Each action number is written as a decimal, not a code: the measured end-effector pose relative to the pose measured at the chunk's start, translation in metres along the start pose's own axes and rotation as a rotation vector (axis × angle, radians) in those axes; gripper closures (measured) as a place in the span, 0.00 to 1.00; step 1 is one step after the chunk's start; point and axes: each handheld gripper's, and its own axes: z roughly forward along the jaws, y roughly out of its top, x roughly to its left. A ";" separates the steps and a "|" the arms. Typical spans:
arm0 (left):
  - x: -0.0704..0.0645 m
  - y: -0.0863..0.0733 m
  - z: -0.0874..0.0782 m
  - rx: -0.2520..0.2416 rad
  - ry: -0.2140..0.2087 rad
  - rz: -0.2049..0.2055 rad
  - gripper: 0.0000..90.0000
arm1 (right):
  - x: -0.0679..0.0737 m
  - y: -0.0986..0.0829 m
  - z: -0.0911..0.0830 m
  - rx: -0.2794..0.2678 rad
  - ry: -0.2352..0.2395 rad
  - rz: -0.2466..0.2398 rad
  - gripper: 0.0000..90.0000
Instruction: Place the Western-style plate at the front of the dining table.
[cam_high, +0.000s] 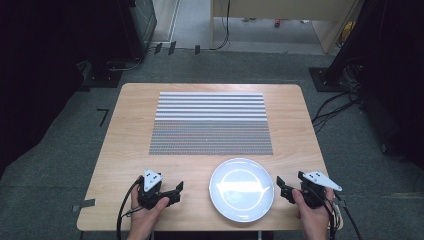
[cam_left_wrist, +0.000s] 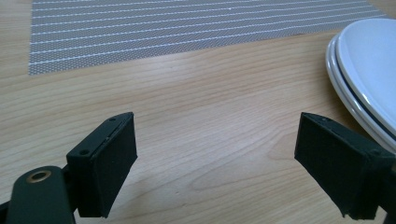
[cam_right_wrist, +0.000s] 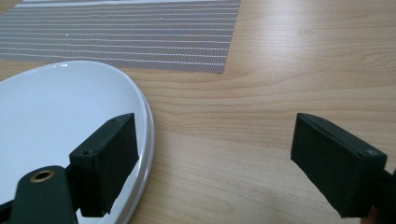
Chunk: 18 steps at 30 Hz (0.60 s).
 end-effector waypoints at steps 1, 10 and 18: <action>0.000 0.000 0.000 0.000 0.000 0.000 0.14 | 0.001 0.000 0.000 0.001 0.003 0.001 0.16; -0.013 0.001 0.006 0.005 -0.029 0.016 0.14 | 0.006 -0.001 0.003 0.007 0.018 -0.007 0.16; -0.029 0.000 0.013 0.013 -0.063 0.030 0.14 | 0.010 -0.002 0.005 0.013 0.031 -0.013 0.16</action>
